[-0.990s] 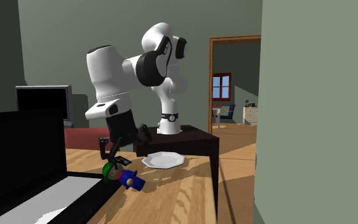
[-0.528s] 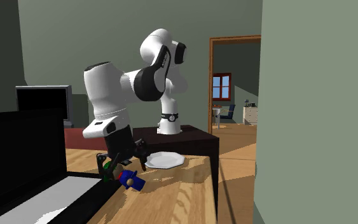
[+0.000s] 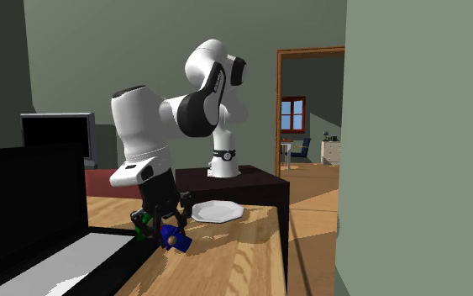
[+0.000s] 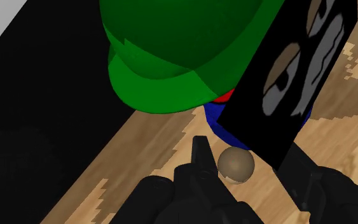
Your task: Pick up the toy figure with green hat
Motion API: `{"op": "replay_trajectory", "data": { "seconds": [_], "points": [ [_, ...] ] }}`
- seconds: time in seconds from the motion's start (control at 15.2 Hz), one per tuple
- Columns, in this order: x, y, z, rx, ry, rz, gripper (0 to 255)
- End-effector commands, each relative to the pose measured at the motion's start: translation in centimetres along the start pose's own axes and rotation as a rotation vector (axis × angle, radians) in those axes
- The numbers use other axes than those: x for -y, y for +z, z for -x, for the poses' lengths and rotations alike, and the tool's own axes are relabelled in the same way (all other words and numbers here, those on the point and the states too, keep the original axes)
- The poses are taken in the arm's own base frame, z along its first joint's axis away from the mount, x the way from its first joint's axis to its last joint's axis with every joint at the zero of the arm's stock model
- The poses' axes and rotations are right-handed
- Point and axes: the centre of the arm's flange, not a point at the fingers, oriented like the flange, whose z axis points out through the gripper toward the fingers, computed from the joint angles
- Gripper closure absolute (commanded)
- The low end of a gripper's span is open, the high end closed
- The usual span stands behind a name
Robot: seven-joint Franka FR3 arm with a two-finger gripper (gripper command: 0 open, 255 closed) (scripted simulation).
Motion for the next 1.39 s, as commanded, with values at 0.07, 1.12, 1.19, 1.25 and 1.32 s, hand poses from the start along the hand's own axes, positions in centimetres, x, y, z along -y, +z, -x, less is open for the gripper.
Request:
{"op": "replay_trajectory", "data": {
  "seconds": [0.07, 1.12, 1.19, 1.25, 1.32],
  "points": [
    [0.0, 0.1, 0.0, 0.001, 0.001, -0.001, 255],
    [1.6, -7.2, 0.1, 0.001, 0.0, -0.001, 255],
    [1.7, -7.7, 0.1, 0.001, 0.0, -0.001, 255],
    [1.8, -7.8, 0.1, 0.001, 0.0, -0.001, 255],
    [1.8, -7.8, 0.1, 0.001, 0.0, -0.001, 255]
  ]
}}
